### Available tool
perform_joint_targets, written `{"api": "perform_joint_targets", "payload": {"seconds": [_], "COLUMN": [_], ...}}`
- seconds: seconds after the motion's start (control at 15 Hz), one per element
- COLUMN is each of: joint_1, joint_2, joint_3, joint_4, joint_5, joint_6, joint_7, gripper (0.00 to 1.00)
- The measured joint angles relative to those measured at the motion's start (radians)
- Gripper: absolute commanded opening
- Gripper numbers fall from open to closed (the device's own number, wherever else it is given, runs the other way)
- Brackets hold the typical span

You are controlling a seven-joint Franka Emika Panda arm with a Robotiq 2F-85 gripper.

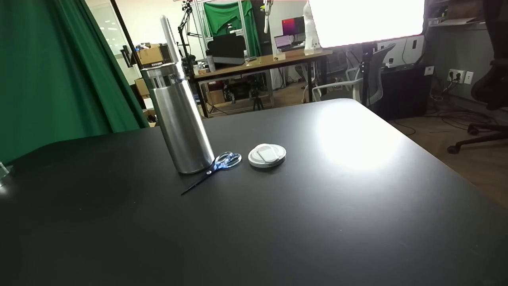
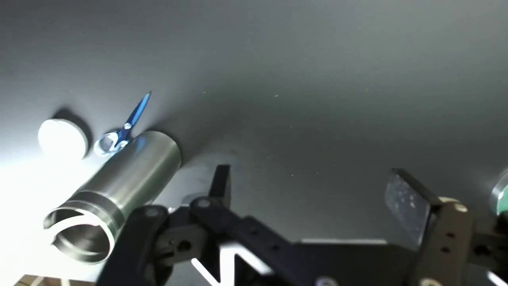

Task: Stir the contents in the flusk.

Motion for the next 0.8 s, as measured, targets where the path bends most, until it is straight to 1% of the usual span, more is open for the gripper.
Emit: {"api": "perform_joint_targets", "payload": {"seconds": [0.2,0.33,0.53,0.8], "joint_1": [-0.078,-0.112,-0.144,-0.168], "joint_2": [0.031,0.076,0.185,0.359], "joint_3": [-0.074,-0.132,-0.209,-0.269], "joint_4": [0.066,0.124,0.25,0.453], "joint_5": [-0.075,-0.083,-0.082,-0.062], "joint_6": [0.006,0.024,0.021,-0.006], "joint_7": [-0.062,-0.12,-0.18,-0.215], "gripper": [1.0,1.0,1.0,1.0]}}
